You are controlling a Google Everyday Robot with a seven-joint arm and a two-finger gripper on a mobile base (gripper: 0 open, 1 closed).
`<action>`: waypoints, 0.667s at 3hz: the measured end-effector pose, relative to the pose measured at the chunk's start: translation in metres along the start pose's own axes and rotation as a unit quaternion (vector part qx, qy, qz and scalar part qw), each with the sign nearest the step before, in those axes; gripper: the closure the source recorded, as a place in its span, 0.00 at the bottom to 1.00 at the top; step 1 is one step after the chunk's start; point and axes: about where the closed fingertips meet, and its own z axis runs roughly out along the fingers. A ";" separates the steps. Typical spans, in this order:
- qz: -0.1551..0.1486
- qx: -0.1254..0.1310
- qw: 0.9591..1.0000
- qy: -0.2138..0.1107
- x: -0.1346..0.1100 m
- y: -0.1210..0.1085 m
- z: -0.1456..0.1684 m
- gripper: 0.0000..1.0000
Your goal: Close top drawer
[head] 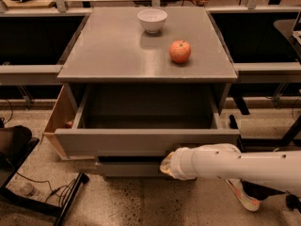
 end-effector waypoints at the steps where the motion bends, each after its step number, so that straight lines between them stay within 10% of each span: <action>1: -0.014 0.021 1.000 -0.010 -0.006 -0.030 0.016 1.00; 2: -0.022 0.033 0.999 -0.014 -0.010 -0.046 0.020 1.00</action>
Offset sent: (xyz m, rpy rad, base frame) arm 0.1224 -0.0015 0.0123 -0.0150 -0.2023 0.0088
